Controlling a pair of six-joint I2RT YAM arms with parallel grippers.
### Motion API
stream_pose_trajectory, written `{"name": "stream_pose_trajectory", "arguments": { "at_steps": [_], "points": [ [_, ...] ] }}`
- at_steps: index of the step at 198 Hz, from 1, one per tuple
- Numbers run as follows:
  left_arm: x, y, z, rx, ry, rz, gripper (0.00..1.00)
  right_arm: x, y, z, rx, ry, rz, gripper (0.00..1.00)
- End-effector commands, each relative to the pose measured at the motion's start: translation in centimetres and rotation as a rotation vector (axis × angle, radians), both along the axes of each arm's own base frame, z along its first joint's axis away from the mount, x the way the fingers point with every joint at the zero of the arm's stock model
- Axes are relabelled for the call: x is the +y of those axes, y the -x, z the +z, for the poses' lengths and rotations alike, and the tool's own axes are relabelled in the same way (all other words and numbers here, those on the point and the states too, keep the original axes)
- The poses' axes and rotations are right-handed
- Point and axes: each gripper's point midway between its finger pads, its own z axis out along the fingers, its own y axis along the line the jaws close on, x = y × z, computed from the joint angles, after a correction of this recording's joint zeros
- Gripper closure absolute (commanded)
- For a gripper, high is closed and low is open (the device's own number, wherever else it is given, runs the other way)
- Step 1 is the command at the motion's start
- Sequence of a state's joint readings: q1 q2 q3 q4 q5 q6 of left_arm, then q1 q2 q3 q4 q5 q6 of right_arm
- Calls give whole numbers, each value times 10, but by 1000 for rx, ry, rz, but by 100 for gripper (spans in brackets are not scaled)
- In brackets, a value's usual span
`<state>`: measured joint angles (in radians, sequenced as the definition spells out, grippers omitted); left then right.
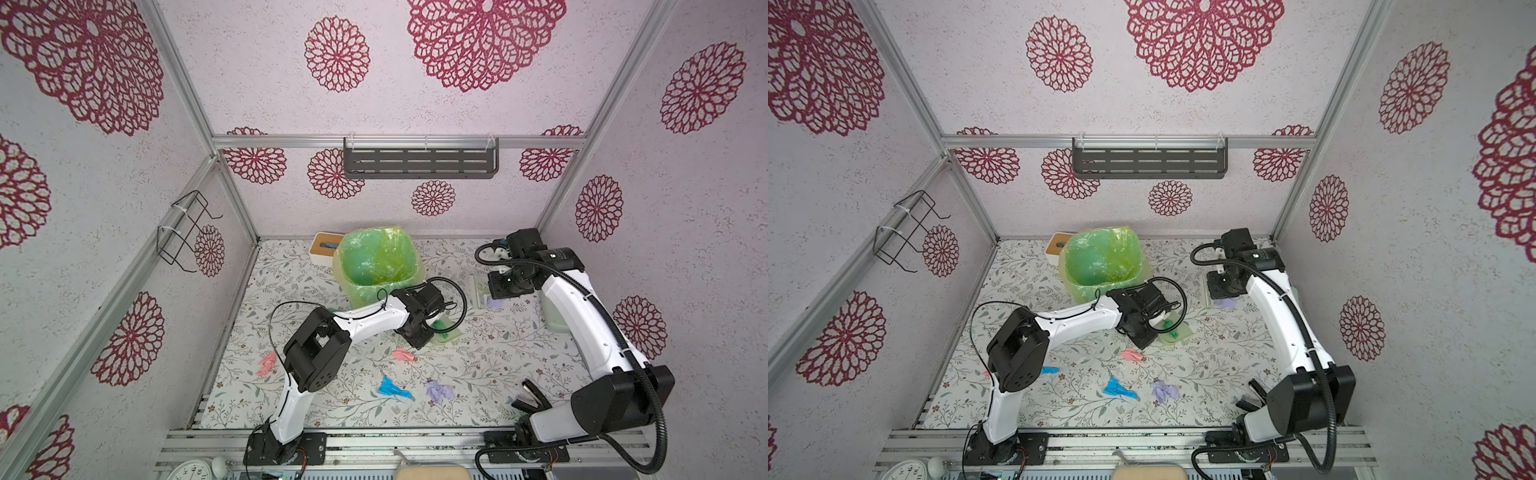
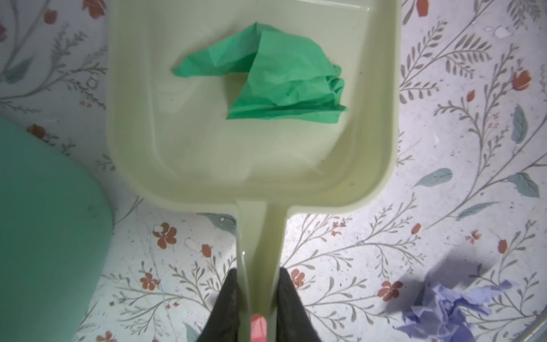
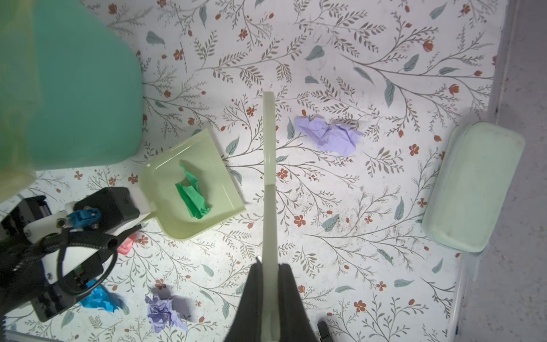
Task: Sweep away the paper scraps from the table
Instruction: 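Carry the dustpan to the bin with the left gripper while the right withdraws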
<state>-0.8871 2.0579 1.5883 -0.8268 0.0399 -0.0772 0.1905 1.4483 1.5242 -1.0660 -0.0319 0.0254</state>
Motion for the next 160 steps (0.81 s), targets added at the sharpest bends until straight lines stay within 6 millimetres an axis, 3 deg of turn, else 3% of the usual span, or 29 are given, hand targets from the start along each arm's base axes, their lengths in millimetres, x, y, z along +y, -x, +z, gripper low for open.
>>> {"name": "stream_pose_trajectory", "arguments": {
  "at_steps": [1, 21, 25, 90, 160],
  "points": [
    [-10, -2, 36, -68, 71, -10, 87, -4, 1, 10, -43, -66, -40, 100],
    [-13, 2, 43, -80, 71, -19, 87, -10, 2, 10, -52, -81, -63, 100],
    [-14, 2, 61, -106, 101, -22, 87, -11, 2, 10, -53, -85, -66, 100],
    [-22, 17, 122, -185, 154, -57, 87, -24, 5, 13, -87, -132, -115, 100],
    [-21, 34, 189, -251, 221, -58, 87, -25, 9, 14, -106, -169, -121, 100]
  ]
}}
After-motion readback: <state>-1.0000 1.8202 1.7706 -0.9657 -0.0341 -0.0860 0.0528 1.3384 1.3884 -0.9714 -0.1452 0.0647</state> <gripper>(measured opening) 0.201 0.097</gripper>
